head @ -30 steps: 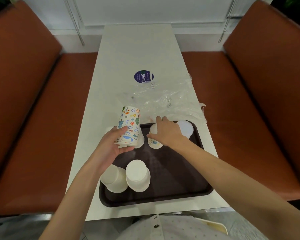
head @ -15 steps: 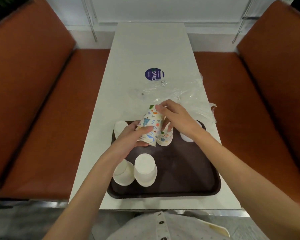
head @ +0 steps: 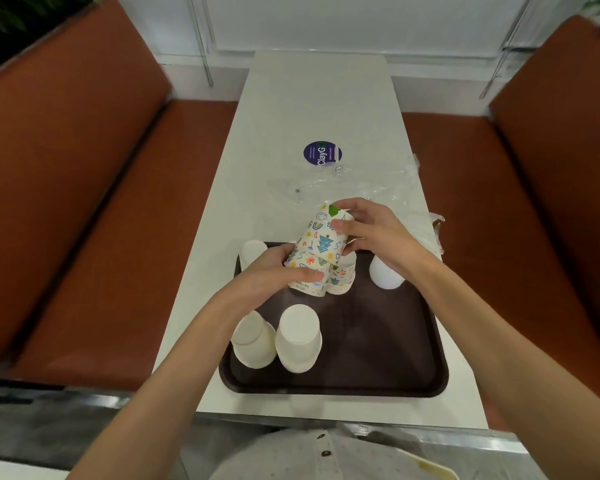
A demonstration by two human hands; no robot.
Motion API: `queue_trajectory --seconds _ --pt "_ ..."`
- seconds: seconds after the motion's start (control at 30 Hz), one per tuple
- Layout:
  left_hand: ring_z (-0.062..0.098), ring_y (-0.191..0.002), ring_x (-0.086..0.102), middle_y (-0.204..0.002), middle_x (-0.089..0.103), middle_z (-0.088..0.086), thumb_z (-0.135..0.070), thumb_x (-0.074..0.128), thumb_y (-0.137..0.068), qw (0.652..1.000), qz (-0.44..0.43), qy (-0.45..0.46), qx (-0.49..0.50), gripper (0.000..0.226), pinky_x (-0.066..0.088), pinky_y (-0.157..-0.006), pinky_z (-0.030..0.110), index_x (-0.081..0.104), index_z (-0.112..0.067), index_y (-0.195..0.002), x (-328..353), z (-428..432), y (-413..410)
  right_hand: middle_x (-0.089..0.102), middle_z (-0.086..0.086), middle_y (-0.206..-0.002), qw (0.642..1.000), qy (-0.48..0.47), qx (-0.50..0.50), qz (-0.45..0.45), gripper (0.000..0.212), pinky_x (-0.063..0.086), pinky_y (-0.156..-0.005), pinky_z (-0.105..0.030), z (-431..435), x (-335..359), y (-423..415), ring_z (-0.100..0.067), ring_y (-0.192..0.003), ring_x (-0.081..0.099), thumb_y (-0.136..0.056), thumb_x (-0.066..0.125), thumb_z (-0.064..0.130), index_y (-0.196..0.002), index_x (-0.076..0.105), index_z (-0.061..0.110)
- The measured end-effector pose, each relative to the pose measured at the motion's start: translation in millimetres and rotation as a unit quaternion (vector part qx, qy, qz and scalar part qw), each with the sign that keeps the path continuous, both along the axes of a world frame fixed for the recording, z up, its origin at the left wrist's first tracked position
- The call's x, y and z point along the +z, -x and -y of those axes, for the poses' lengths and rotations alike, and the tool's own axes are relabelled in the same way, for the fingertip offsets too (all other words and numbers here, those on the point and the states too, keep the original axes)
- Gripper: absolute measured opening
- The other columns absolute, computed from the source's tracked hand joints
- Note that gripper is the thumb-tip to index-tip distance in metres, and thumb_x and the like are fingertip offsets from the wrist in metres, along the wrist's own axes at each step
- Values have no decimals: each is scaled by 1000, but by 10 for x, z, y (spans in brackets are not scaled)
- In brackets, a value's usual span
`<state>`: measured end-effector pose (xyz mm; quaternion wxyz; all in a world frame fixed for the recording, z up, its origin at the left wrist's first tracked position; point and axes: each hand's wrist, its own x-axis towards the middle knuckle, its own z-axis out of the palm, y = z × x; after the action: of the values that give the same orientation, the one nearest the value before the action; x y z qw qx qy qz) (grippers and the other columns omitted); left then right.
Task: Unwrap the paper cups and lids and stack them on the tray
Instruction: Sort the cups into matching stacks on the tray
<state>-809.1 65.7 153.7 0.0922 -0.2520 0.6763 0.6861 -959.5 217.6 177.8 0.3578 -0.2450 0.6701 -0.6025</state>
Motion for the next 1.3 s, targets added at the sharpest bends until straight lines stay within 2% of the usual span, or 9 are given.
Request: queue_trajectory --seconds 0.13,0.27,0.4,0.5,0.67,0.9,1.0,1.1,1.3 --pt "15 -106 70 -114 73 -3 -16 83 -76 999 21 33 2 54 54 -95 34 61 -16 -125 9 87 -42 71 -6 -111 998 49 -41 9 32 59 -75 -36 -142 128 209 -22 -95 71 -91 66 8 -122 60 10" --pt "22 -114 65 -125 67 3 -12 79 -80 999 31 21 35 53 49 -104 43 55 -17 -127 -8 199 -147 64 -2 -123 988 -48 -62 -130 44 60 -78 -28 -224 52 346 -14 -102 67 -87 73 11 -128 57 13" --pt "23 -114 65 -125 67 3 -6 77 -81 998 19 -3 63 47 49 -104 46 55 -20 -120 -37 228 -195 62 2 -120 965 -131 -11 -226 51 57 -85 -31 -194 -269 274 -18 -107 62 -80 80 13 -125 58 17" --pt "23 -113 66 -121 68 1 -6 78 -81 998 23 -1 62 50 50 -104 46 56 -18 -124 -60 214 -211 62 9 -115 954 -152 -5 -260 53 50 -78 -17 -157 -471 233 -11 -107 60 -76 83 16 -122 57 22" --pt "26 -118 63 -131 64 6 -11 81 -79 998 41 18 55 69 49 -105 48 49 -13 -139 -132 187 -205 64 9 -108 951 -162 7 -263 52 45 -67 -4 -157 -677 257 -4 -98 60 -73 85 15 -116 57 26" --pt "20 -117 63 -128 64 -1 -17 84 -77 997 38 25 66 67 49 -105 46 51 -20 -136 -180 156 -188 64 14 -101 950 -175 2 -260 54 44 -66 -2 -174 -854 208 14 -89 59 -70 85 10 -110 57 30" --pt "18 -115 63 -125 65 -5 -19 84 -77 996 38 32 70 62 50 -104 45 51 -26 -129 -175 141 -171 65 9 -102 948 -176 6 -265 54 44 -66 -2 -155 -945 166 5 -91 61 -70 85 8 -111 56 28" --pt "19 -115 64 -127 65 -2 -18 83 -78 997 27 27 73 61 50 -104 45 52 -22 -131 -164 146 -158 66 3 -104 945 -178 12 -272 53 45 -71 -9 -152 -1015 136 -9 -94 62 -70 84 9 -113 56 23" --pt "18 -115 64 -124 66 -2 -16 81 -79 997 13 12 71 55 52 -101 40 53 -25 -126 -172 129 -137 67 4 -102 942 -180 18 -283 53 44 -67 -9 -123 -996 131 -12 -93 62 -69 85 12 -109 53 27"
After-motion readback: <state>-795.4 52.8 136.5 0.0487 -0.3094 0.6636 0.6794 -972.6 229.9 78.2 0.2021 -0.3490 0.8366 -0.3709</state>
